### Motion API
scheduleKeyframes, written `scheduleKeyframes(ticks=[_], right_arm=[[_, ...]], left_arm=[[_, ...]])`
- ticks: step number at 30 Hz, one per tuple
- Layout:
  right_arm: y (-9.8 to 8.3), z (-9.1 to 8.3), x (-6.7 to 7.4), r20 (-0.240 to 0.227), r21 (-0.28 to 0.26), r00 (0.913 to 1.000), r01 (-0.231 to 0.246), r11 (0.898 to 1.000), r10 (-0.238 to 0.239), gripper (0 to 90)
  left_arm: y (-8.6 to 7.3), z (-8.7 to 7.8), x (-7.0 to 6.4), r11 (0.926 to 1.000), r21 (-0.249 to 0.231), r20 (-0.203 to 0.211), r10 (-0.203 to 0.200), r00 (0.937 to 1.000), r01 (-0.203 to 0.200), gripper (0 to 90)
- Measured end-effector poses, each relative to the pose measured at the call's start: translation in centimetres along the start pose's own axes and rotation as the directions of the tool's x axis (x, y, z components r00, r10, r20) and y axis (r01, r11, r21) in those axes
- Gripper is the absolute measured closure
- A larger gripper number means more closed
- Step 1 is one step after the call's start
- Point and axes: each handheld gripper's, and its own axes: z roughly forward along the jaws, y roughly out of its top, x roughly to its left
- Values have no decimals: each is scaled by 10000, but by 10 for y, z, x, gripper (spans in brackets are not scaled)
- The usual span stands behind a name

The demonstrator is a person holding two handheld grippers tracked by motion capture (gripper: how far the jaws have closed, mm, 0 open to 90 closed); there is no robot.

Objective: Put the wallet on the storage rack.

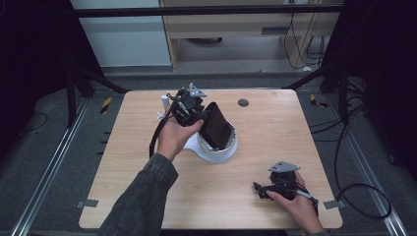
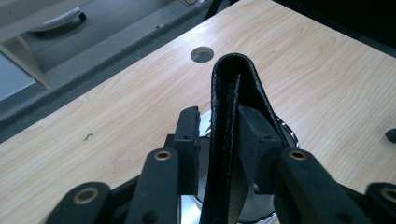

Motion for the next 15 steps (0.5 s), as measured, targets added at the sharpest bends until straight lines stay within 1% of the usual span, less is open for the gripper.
scheduleKeyframes(ticks=[4, 5, 7, 9, 11, 15], right_arm=[[0, 0, 0, -21, -2, 10000, -3, 10000, 3, 7], [0, 0, 0, -18, 11, 10000, -5, 10000, 5, 7], [0, 0, 0, -12, 14, 10000, 25, 10000, -25, 7], [0, 0, 0, -3, 12, 10000, 33, 10000, -33, 7], [0, 0, 0, -12, 8, 10000, 13, 10000, -13, 7], [0, 0, 0, -12, 19, 10000, 15, 10000, -15, 7]], left_arm=[[0, -1, 0, 10000, -91, 50, 4, 10000, -4, 655], [0, -1, -1, 9999, -124, -2, 10, 10000, -10, 650], [0, -3, -1, 9998, -186, -121, 93, 9999, -95, 620], [0, -6, 0, 9996, -278, -101, 96, 9999, -99, 585], [0, -10, 0, 9989, -474, -116, 18, 9999, -24, 578], [0, -14, 0, 9979, -638, -106, 53, 9999, -60, 572]])
